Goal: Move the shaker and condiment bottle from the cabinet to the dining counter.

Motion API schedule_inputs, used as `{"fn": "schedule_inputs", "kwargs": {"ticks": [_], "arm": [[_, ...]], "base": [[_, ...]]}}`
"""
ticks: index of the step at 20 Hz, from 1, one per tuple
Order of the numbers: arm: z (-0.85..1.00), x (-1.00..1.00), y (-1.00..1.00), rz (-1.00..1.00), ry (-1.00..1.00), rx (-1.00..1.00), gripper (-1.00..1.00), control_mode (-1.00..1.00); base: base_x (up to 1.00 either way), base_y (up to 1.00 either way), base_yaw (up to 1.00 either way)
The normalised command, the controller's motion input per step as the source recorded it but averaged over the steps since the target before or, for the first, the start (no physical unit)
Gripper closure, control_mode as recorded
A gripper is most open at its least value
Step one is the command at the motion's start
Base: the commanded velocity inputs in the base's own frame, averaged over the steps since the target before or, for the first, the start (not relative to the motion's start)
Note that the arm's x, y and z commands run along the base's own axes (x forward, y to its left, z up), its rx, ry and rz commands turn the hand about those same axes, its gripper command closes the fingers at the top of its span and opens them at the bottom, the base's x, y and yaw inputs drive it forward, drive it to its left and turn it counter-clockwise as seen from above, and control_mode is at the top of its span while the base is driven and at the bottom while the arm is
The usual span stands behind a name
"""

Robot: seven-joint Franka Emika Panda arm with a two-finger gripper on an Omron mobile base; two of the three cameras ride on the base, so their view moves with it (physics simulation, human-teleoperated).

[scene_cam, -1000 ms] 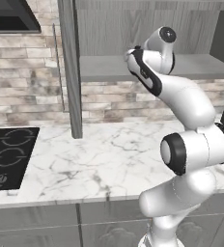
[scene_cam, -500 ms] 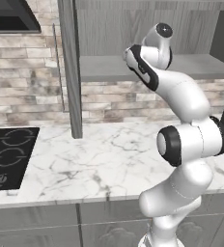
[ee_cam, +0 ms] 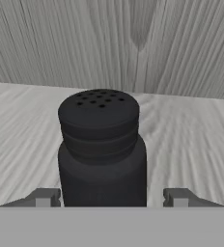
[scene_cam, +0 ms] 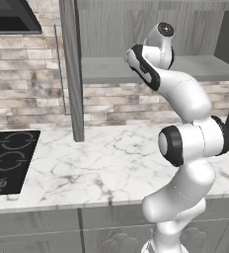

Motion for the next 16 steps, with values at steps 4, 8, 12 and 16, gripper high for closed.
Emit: {"fn": "schedule_inputs", "kwargs": {"ticks": [4,8,12,16], "arm": [[-0.03,0.00,0.00,0.00,0.00,0.00,1.00,-1.00],[0.00,0.00,0.00,0.00,0.00,0.00,1.00,-1.00],[-0.02,-0.13,0.00,0.00,-0.02,0.00,1.00,-1.00],[0.00,-0.56,-0.01,0.00,-0.08,0.00,1.00,-1.00]], "base": [[0.00,0.00,0.00],[0.00,0.00,0.00],[0.00,0.00,0.00],[0.00,0.00,0.00]]}}
